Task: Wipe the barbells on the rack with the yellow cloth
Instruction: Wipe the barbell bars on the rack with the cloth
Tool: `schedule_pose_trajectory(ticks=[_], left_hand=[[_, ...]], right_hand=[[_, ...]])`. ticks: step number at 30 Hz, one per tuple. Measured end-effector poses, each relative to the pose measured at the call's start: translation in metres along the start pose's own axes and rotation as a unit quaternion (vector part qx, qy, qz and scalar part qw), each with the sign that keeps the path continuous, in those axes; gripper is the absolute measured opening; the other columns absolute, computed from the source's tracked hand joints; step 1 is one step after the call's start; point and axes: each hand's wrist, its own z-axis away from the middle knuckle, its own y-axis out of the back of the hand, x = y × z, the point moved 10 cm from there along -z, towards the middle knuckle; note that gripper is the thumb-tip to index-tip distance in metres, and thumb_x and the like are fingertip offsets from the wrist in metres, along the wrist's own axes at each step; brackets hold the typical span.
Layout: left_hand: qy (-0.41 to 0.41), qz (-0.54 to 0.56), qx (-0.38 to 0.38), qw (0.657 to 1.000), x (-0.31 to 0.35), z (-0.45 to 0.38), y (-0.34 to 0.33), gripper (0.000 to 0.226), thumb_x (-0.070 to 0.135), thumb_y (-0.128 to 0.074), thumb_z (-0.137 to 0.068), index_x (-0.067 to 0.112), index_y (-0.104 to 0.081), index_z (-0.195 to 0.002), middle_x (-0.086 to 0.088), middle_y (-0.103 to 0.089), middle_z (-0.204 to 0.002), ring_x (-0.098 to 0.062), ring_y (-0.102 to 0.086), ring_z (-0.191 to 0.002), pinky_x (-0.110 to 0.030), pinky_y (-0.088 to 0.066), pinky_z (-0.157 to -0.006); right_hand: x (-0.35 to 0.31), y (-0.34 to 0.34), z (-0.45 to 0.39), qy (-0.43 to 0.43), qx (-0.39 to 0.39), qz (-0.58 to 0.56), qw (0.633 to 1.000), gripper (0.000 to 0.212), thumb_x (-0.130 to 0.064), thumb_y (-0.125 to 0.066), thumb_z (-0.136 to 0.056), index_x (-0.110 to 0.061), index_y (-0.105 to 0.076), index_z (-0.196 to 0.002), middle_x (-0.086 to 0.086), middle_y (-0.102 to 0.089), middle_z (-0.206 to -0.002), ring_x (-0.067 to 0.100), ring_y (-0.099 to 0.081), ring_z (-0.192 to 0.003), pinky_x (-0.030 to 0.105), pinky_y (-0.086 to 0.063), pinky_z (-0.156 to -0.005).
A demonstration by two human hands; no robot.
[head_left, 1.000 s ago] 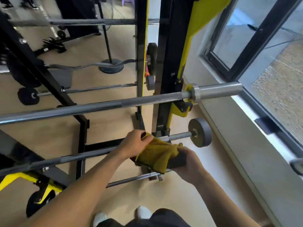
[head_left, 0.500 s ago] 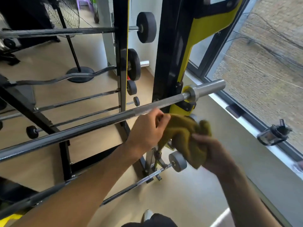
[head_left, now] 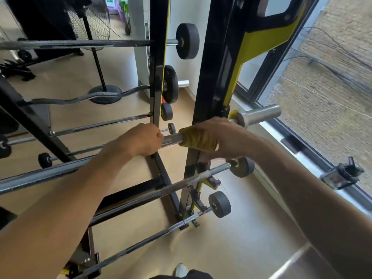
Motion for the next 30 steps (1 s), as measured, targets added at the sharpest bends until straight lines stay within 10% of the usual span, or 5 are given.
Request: schedule_pose_trajectory(ticks=[9, 20, 30], left_hand=[[0.004, 0.070, 0.065, 0.995, -0.009, 0.017, 0.017, 0.029, 0.024, -0.040, -0.101, 0.012, -0.066, -0.100, -0.009, -0.065, -0.097, -0.022, -0.059, -0.083, -0.035, -0.047, -0.071], [-0.006, 0.054, 0.185, 0.981, -0.019, 0.039, 0.020, 0.029, 0.025, -0.037, -0.103, 0.013, -0.057, -0.120, -0.007, -0.067, -0.107, -0.023, -0.062, -0.091, -0.044, -0.054, -0.083], [-0.032, -0.007, 0.092, 0.995, -0.061, 0.076, 0.013, 0.027, 0.028, -0.041, -0.102, 0.018, -0.049, -0.126, -0.004, -0.065, -0.104, -0.022, -0.062, -0.087, -0.043, -0.053, -0.082]], right_hand=[[-0.007, -0.025, -0.063, 0.020, -0.011, 0.140, 0.990, 0.040, -0.051, -0.069, -0.085, -0.023, -0.058, -0.110, -0.005, -0.063, -0.086, 0.016, -0.063, -0.081, 0.034, -0.055, -0.078], [-0.099, -0.037, -0.084, 0.081, -0.017, 0.124, 0.989, 0.041, -0.056, -0.063, -0.086, -0.018, -0.061, -0.101, -0.005, -0.056, -0.073, 0.015, -0.058, -0.069, 0.030, -0.051, -0.068], [-0.191, -0.043, -0.082, 0.122, 0.022, 0.135, 0.983, 0.025, -0.039, -0.057, -0.093, -0.016, -0.062, -0.101, -0.003, -0.046, -0.072, 0.020, -0.048, -0.065, 0.032, -0.038, -0.065]])
